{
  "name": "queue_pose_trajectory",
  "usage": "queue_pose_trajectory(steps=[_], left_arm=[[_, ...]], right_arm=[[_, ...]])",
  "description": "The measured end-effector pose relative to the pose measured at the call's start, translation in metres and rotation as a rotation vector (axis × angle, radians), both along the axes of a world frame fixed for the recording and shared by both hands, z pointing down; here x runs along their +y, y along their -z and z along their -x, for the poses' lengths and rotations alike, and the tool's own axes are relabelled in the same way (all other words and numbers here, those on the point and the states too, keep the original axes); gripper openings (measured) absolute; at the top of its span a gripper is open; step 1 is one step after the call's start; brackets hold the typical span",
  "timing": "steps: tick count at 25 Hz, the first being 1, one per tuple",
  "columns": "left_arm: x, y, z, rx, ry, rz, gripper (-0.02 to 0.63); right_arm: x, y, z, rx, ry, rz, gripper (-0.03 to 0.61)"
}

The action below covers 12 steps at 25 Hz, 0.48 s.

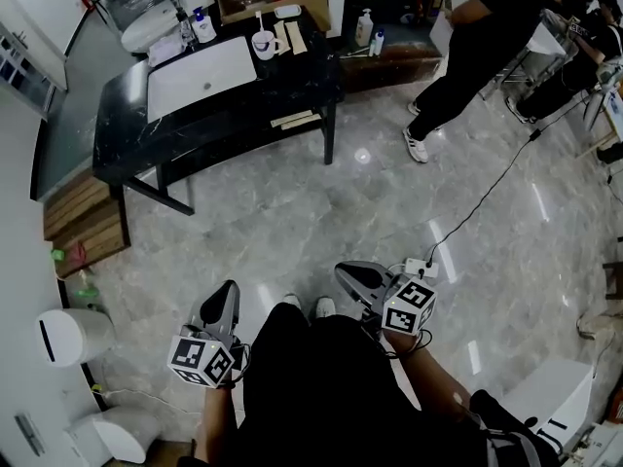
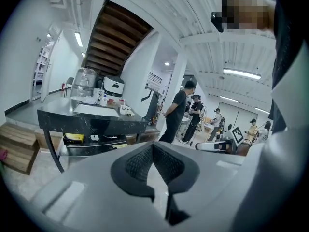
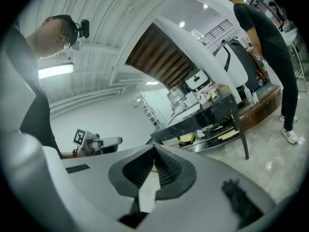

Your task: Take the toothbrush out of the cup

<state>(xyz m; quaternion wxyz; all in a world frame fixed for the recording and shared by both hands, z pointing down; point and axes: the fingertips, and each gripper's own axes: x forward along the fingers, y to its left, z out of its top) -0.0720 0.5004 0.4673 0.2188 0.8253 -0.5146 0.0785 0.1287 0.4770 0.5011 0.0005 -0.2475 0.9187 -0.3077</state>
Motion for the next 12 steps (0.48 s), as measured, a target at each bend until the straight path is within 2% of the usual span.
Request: queue_pose_trajectory(steps=[4,12], left_arm=[[0.001,-0.006,-0.006,0.003,0.023,0.007,0.008],[-0.014,-0.006,-0.018,0.013,0.009,0.005,0.009]], right_arm=[[-0.006,-0.012,-0.012,-0.001,-0.012,0.025,0.014],[-0.018,-0.016,-0.022,0.012,-0.017,0.055,0.014]])
